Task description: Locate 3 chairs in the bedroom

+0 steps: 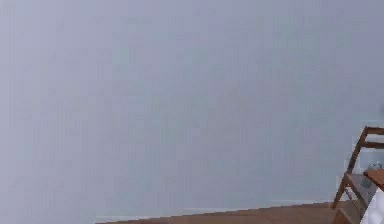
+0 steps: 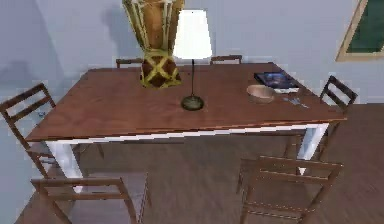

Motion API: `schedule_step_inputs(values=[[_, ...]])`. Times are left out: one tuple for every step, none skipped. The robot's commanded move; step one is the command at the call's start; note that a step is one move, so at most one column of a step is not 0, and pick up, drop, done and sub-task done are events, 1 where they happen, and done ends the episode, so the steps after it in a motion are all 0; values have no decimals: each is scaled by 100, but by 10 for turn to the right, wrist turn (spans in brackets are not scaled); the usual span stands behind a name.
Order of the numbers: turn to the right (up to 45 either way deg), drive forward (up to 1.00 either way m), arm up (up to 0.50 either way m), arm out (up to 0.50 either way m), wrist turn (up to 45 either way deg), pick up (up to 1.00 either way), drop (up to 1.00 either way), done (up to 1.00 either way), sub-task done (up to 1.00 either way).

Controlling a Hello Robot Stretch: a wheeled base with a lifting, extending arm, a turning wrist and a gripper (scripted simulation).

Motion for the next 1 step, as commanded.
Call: schedule_step_inputs(values=[[0,60,0,0,0,0,0,0,0]])
